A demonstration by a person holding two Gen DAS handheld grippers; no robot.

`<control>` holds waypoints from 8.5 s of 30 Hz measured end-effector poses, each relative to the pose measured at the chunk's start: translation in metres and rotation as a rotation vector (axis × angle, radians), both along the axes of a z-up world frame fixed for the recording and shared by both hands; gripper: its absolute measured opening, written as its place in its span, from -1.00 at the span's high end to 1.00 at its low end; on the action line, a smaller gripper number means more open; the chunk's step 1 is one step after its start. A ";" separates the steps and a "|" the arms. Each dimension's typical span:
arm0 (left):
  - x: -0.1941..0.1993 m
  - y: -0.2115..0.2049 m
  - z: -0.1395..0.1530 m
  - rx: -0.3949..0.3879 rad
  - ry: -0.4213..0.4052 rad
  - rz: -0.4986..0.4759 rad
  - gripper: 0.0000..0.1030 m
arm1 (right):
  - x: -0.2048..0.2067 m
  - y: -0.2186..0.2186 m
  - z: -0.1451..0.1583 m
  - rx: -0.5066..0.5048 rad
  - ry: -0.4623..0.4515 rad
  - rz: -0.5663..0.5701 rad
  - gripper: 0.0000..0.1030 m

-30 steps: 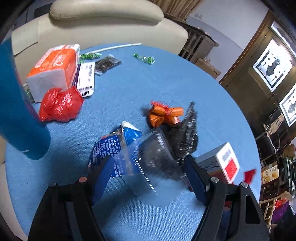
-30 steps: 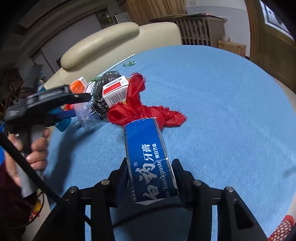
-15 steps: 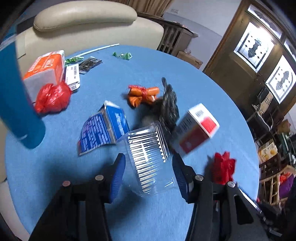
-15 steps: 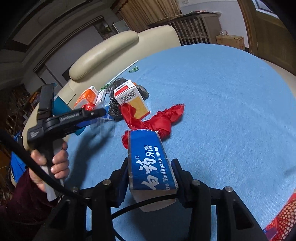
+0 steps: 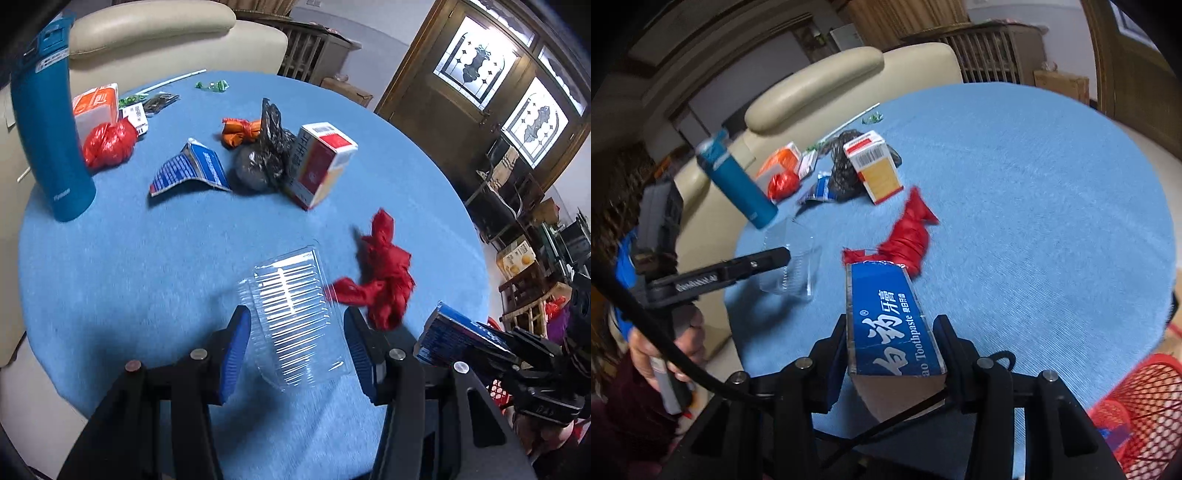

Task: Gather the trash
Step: 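Grasp the clear plastic container with the left gripper and lift it, then carry the container and toothpaste box over the red wastebasket and release both, then move both grippers back over the table toward the red ribbon, then grasp the red ribbon with the right gripper and lift it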

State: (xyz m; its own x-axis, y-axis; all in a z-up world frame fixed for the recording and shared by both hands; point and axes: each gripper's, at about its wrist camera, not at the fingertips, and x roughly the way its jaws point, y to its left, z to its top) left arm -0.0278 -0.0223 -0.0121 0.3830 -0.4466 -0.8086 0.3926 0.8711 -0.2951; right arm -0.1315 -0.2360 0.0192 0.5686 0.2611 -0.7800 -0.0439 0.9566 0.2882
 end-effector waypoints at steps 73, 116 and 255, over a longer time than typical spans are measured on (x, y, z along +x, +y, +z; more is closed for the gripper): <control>-0.123 -0.199 0.076 0.287 -0.311 -0.419 -0.04 | -0.144 -0.148 0.026 0.154 -0.186 -0.382 0.19; -0.185 -0.300 0.042 0.149 -0.154 -0.807 -0.05 | -0.237 -0.235 -0.003 0.233 -0.081 -0.640 0.19; -0.008 0.058 -0.006 0.462 -0.200 0.264 -0.41 | 0.102 0.008 -0.036 0.110 0.136 -0.177 -0.10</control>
